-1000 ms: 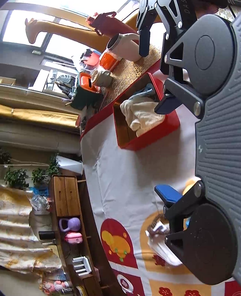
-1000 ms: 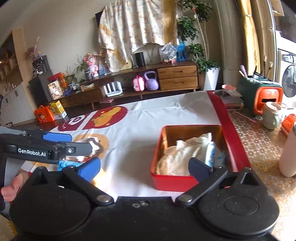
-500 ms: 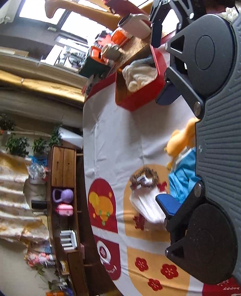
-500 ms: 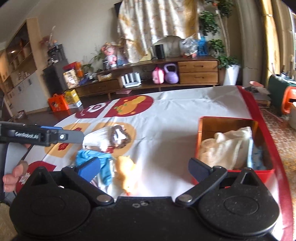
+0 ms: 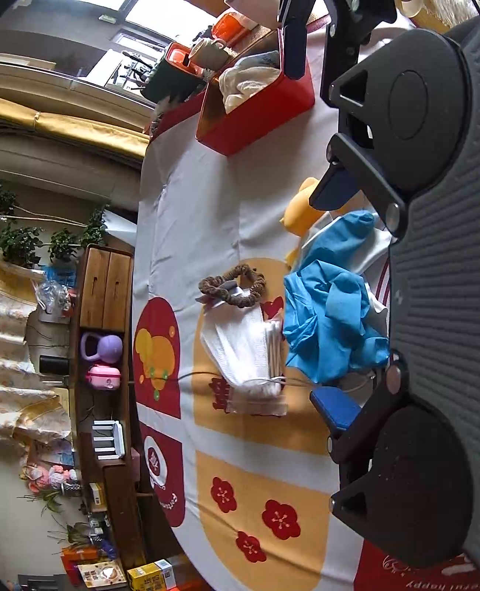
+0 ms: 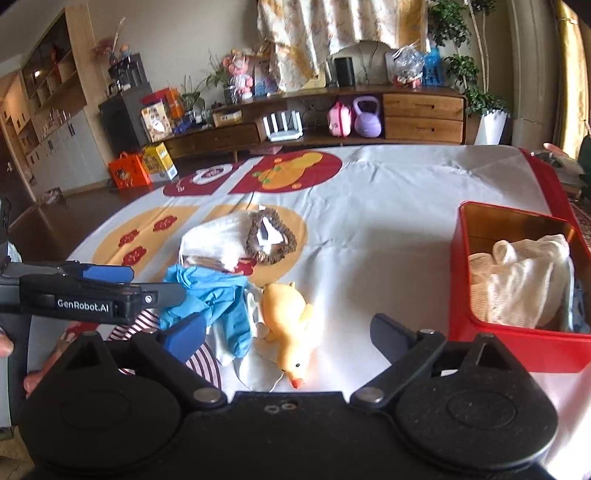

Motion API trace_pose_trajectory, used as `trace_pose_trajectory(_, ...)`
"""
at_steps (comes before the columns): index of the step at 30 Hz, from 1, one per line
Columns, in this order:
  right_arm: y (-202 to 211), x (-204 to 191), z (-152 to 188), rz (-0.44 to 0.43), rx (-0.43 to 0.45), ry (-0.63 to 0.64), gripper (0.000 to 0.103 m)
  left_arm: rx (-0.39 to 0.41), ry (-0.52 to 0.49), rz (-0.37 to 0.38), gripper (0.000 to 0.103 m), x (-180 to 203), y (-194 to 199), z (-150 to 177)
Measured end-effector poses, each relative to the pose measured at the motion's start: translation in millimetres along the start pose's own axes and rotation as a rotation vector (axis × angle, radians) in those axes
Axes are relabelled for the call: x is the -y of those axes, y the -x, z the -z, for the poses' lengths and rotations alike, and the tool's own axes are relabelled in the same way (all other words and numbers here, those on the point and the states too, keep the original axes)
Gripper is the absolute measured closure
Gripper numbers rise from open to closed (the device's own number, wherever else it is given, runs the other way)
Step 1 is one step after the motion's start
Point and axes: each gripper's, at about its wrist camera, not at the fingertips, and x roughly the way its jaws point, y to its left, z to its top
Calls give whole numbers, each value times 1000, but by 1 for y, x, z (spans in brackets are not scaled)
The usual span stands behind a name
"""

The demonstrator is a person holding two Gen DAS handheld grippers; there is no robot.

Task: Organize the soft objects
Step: 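Lower the right tool onto the yellow duck while the left tool reaches the blue gloves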

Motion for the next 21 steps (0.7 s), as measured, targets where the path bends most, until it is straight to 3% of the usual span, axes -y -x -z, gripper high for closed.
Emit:
trace_pose_trajectory(5,-23,2,-3,-5,-52,3,23,14,-10,-26,1,2,-14,7)
trace_pose_trajectory(16,-75,6,-15,-32,-140,-24,41,11,28,-66,2,-11,-44,7)
trace_pose_trajectory(20,-89,5,-16,-38,-162,-36,47,6,34,-62,12,-14,-51,8)
trace_pose_trajectory(21,-91,5,-16,-39,-167,-38,47,4,36,-64,19,-15,-52,8)
